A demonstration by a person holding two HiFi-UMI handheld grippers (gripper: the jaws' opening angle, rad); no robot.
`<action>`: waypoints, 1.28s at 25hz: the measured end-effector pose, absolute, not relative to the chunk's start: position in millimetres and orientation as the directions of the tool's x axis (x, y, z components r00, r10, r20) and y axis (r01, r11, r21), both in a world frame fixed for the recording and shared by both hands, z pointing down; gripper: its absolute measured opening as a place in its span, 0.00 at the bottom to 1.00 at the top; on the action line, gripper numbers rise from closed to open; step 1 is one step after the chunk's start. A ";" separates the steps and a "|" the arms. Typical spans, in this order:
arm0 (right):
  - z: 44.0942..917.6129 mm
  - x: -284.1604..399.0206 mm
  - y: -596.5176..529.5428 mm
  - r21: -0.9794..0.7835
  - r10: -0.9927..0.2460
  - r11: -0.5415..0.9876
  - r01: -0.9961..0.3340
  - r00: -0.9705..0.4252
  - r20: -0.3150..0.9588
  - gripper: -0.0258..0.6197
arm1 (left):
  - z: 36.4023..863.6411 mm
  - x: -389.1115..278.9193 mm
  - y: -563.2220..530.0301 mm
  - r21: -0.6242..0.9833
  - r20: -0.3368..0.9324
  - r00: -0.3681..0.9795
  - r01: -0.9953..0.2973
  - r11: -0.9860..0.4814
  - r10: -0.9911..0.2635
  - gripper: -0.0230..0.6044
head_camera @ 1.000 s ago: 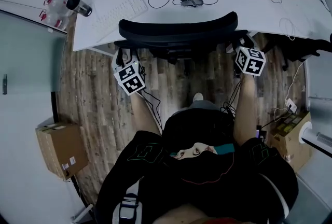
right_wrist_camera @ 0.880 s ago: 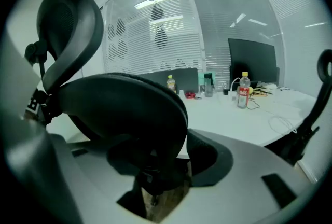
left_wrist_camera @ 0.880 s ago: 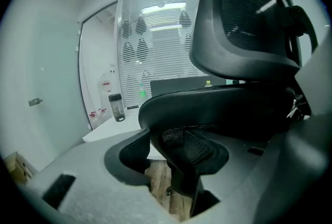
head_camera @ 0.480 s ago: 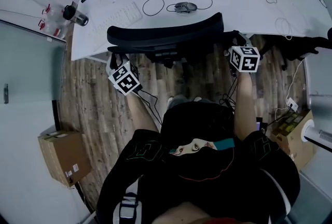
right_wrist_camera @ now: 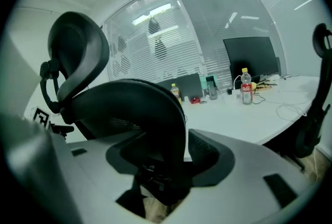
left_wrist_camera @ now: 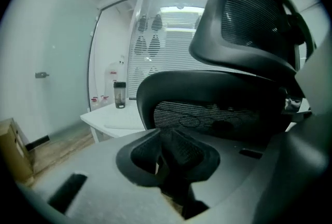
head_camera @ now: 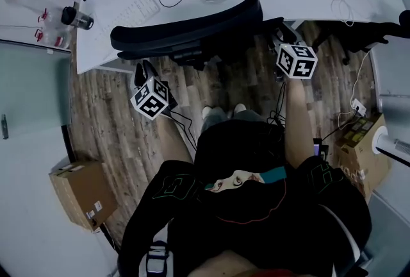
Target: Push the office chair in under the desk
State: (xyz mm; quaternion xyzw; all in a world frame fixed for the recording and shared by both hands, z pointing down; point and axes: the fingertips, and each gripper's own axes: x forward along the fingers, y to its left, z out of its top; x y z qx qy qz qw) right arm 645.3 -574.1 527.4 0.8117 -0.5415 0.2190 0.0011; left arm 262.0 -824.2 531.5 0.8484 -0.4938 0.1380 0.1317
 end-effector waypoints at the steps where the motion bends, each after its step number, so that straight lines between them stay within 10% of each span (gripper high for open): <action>1: 526.7 644.4 -568.8 -0.243 -0.883 -0.410 -0.879 0.316 0.346 0.40 | 531.5 262.6 -817.8 0.077 0.347 0.465 -0.880 -0.469 -0.815 0.06; 12: 508.6 632.5 -528.1 -0.275 -0.908 -0.404 -0.872 0.345 0.240 0.05 | 500.8 319.0 -764.1 0.117 0.234 0.620 -0.783 -0.611 -0.749 0.04; 32: 419.8 483.4 -537.1 -0.189 -0.936 -0.341 -0.921 0.315 0.155 0.05 | 398.5 275.7 -717.4 0.082 0.090 0.766 -0.642 -0.762 -0.636 0.04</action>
